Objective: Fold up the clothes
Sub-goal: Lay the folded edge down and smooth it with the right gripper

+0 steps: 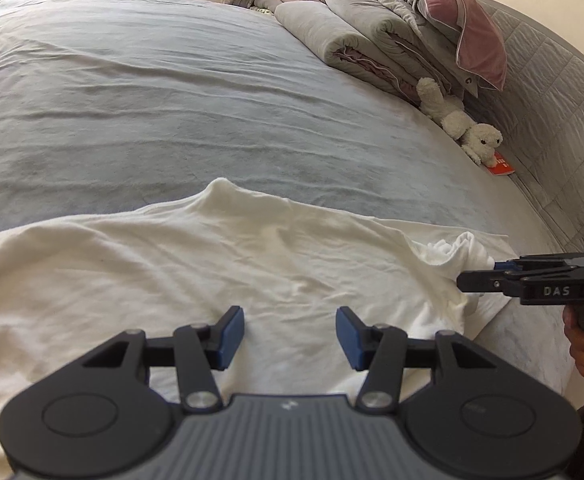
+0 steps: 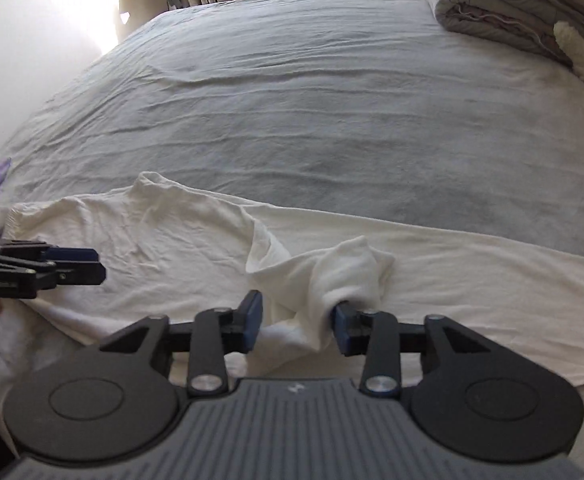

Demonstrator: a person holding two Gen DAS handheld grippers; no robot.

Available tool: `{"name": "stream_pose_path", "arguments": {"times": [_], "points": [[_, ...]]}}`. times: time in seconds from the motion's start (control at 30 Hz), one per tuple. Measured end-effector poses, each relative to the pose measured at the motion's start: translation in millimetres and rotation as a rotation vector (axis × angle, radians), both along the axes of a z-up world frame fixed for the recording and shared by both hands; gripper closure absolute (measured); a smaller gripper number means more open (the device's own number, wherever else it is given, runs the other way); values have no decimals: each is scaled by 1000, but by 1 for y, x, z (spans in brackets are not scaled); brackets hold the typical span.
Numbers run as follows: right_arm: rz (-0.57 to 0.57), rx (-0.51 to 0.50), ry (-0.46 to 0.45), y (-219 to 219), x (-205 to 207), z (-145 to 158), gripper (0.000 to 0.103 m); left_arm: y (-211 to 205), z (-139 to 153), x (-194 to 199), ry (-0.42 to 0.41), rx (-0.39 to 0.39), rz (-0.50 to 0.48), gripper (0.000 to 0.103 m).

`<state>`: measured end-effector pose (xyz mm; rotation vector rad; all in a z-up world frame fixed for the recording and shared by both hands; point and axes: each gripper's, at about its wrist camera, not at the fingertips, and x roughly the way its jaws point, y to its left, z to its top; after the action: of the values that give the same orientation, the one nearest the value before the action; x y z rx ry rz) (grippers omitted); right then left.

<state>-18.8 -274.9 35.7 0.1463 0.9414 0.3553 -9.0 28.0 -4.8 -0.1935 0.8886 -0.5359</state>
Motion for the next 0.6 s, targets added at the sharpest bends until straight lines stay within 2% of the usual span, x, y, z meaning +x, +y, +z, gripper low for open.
{"name": "stream_pose_path", "arguments": {"times": [0.07,0.17,0.27,0.43,0.6], "points": [[12,115,14,-15,-4,10,41,-4,0,-2,-10,0,-18,51],[1,231,-1,-32,-11,25,41,-13,1,-5,-23,-3,-56,51],[-87,323,-18,-55,-9,34,41,-23,0,-10,-32,-17,-93,51],[-270,321,28,-76,7,17,41,-43,-1,-18,-49,-40,-173,53],[-284,282,84,-64,29,-3,57,-54,-3,-25,-67,-40,-235,54]]}}
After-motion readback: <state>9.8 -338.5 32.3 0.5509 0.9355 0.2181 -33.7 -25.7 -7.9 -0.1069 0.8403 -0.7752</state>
